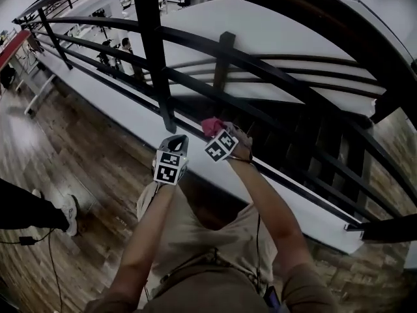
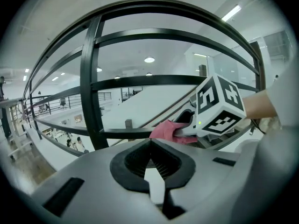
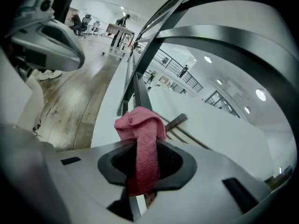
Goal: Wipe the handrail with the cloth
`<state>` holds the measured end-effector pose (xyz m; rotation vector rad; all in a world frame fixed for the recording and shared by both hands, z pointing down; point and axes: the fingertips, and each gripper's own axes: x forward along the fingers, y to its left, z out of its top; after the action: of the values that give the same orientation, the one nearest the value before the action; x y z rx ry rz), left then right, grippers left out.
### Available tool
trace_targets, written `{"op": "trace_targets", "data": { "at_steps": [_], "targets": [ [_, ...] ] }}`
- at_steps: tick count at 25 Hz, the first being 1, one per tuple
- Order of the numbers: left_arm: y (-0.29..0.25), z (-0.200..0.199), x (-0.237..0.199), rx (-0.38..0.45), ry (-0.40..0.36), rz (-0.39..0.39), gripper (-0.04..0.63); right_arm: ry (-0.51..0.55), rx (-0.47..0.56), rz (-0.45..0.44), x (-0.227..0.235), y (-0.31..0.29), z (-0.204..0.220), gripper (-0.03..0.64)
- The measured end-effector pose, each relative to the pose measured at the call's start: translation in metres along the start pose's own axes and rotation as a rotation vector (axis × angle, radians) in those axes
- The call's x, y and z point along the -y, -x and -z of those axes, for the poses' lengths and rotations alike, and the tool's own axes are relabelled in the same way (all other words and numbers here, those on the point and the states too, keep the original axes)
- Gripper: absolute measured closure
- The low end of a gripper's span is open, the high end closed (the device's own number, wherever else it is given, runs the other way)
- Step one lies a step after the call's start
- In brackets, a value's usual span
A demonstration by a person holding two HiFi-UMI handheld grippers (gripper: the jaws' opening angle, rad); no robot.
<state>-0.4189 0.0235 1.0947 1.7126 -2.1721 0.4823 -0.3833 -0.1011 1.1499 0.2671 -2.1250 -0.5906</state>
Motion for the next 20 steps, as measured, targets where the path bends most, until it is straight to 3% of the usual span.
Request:
{"op": "trace_targets", "data": {
  "at_steps": [7, 11, 20],
  "targets": [
    [-0.027, -0.025, 0.086, 0.033, -0.089, 0.14, 0.58, 0.008, -0.136, 0.04, 0.026, 0.069, 0.118, 0.518],
    [-0.044, -0.042, 0.14, 0.062, -0.158, 0.248, 0.58, -0.018, -0.16, 0.036, 0.038, 0.105, 0.18, 0.517],
    [-0.082, -0.076, 0.288, 0.069, -0.318, 0.466, 0.58, -0.204, -0.17, 0.064, 0.076, 0.167, 0.299, 0.509]
  ]
}}
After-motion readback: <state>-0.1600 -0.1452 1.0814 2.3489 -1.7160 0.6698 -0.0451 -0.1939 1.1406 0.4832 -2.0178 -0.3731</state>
